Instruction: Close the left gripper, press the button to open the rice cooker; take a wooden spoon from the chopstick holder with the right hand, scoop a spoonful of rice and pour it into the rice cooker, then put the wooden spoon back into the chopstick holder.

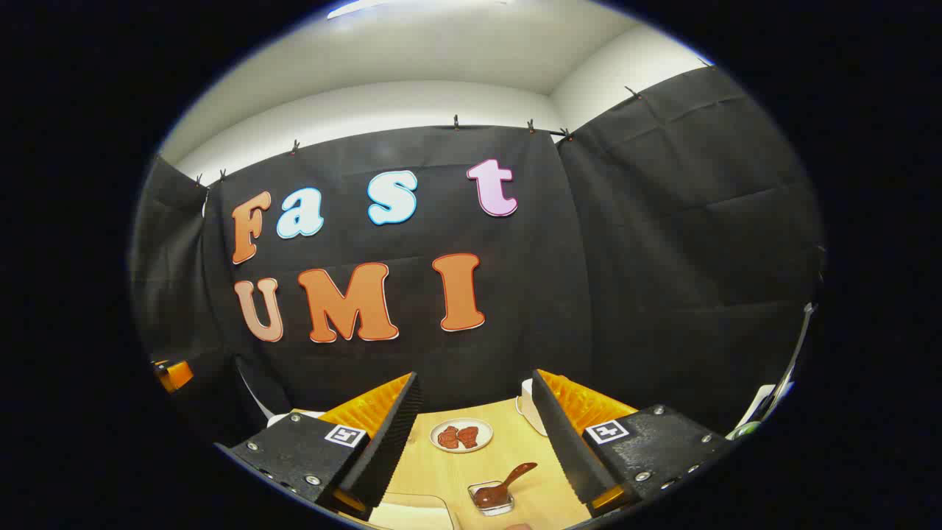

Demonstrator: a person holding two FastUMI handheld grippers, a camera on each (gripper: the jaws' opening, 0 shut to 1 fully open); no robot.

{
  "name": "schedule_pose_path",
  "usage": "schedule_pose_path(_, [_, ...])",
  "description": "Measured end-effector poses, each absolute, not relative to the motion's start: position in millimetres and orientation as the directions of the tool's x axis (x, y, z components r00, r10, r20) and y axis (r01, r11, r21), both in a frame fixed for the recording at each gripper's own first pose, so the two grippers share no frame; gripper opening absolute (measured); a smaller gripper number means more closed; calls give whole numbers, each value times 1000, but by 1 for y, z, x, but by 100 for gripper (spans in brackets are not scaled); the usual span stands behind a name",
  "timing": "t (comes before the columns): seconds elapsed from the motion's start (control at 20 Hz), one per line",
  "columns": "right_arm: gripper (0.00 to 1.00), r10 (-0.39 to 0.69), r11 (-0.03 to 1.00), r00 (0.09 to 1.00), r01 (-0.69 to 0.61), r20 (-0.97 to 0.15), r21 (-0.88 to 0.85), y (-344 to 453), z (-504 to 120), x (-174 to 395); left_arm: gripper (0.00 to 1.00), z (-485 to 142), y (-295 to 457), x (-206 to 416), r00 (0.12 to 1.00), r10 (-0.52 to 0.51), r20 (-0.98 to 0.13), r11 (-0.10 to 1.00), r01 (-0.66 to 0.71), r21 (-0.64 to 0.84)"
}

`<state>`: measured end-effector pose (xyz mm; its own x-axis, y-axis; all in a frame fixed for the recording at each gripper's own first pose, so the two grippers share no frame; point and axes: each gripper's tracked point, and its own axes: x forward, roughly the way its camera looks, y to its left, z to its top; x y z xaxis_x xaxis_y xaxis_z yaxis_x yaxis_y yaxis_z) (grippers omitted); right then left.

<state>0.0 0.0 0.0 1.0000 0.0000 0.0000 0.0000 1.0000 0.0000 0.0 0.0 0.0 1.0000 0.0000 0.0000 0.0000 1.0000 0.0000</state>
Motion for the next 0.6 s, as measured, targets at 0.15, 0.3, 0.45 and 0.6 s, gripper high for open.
schedule_pose_path(0.15, [93, -12, 999, 1000, 12, 11, -48, -22, 11, 12, 100, 4, -17, 5, 1000, 4, 5, 1000, -4, -3])
schedule_pose_path(0.3, [93, 12, 1000, 1000, -12, -8, -19, -37, 13, 23, 100, 8, -27, 5, 999, 33, 18, 999, -33, 3])
schedule_pose_path(0.45, [93, 40, 998, 999, -41, -15, -49, -46, 9, 32, 100, 6, -37, 4, 997, 68, 22, 997, -69, 38])
schedule_pose_path(0.6, [97, 82, 994, 997, -82, -7, -65, -47, 12, 40, 99, 7, -44, 1, 995, 96, 24, 995, -97, 32])
